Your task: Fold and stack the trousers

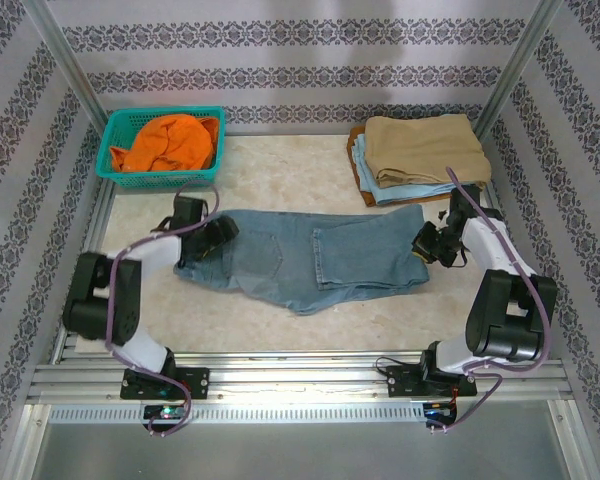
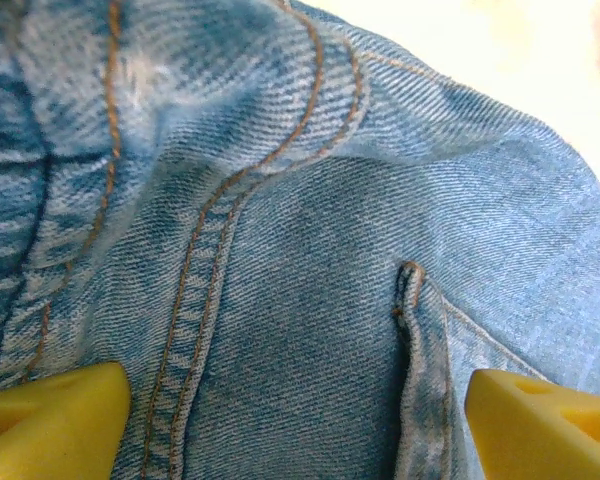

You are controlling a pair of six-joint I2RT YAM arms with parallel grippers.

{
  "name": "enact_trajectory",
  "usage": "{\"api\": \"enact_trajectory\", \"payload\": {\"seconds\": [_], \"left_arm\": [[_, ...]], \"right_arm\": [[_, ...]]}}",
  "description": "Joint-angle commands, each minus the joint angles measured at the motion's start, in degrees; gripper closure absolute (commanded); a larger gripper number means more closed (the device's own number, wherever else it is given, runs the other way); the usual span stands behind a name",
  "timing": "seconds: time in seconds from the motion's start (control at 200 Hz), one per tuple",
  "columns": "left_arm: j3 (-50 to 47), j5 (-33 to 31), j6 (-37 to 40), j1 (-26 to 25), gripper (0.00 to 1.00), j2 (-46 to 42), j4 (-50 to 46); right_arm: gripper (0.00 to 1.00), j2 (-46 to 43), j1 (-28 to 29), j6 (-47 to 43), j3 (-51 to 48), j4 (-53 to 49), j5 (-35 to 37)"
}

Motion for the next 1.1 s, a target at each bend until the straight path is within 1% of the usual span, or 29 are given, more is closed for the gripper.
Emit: {"api": "enact_trajectory", "payload": {"seconds": [0.0,0.085,0.165,0.24,0.3,0.385,0.455,0.515,0.565,0.635,0.709,0.774,0.849,0.904,1.014,1.094], "left_arm": [[-10.9,-0.2,-7.7,-2.3,0.14,-6.9,-11.2],[-15.5,-1.3,-10.9,-6.6,0.13,-15.3,-15.3],[-16.7,-0.6,-11.7,-7.5,0.12,-21.8,-19.0],[-14.1,-0.4,-9.7,-7.5,0.09,-25.9,-23.3],[-9.7,-2.8,-6.8,-7.4,0.07,-27.3,-28.4],[-3.9,-6.9,-3.2,-6.4,0.05,-27.1,-33.9],[-2.1,-7.1,-1.1,-3.0,0.05,-25.8,-35.6],[-2.2,-6.0,-0.2,0.1,0.04,-24.7,-35.4],[-2.6,-7.0,0.3,1.7,0.04,-24.3,-35.0],[-4.0,-9.0,0.4,2.4,0.03,-24.2,-34.1],[-6.7,-7.3,-0.2,2.6,0.05,-24.1,-30.5],[-9.6,-5.7,-0.9,2.6,0.11,-23.7,-26.9],[-12.3,-4.1,-1.8,2.5,0.14,-23.2,-23.3],[-13.6,-2.9,-1.9,2.6,0.17,-22.9,-21.0],[-14.3,-0.4,-1.4,2.6,0.16,-22.5,-17.6],[-13.7,1.6,-1.7,2.6,0.15,-22.7,-16.6]], "right_arm": [[1.0,1.7,0.5,-2.2,3.9,-0.4,1.2],[1.0,3.0,1.0,-2.8,6.1,-1.1,0.4],[1.0,3.4,2.5,-3.5,8.6,-2.6,1.0],[1.0,3.4,4.2,-3.9,11.2,-4.4,1.2],[1.0,2.8,5.2,-4.0,12.7,-5.7,0.6],[1.0,1.1,7.4,-3.4,14.6,-7.5,0.2],[1.0,-0.7,9.8,-2.7,16.3,-9.7,-0.1],[1.0,-2.5,12.2,-1.6,17.4,-11.3,-0.7],[1.0,-4.3,15.0,-0.2,18.3,-12.1,-0.9],[1.0,-6.3,19.4,2.3,19.7,-12.9,-0.8],[1.0,-7.9,24.6,5.9,21.1,-12.9,0.2],[1.0,-8.4,29.9,9.0,22.3,-11.9,0.8],[1.0,-8.3,35.9,13.4,23.2,-9.5,2.6],[1.0,-7.2,41.3,15.9,24.2,-7.6,4.1],[1.0,-2.2,51.5,20.1,28.1,-4.6,6.9],[1.0,2.9,58.0,23.6,30.9,-0.9,7.3]]}}
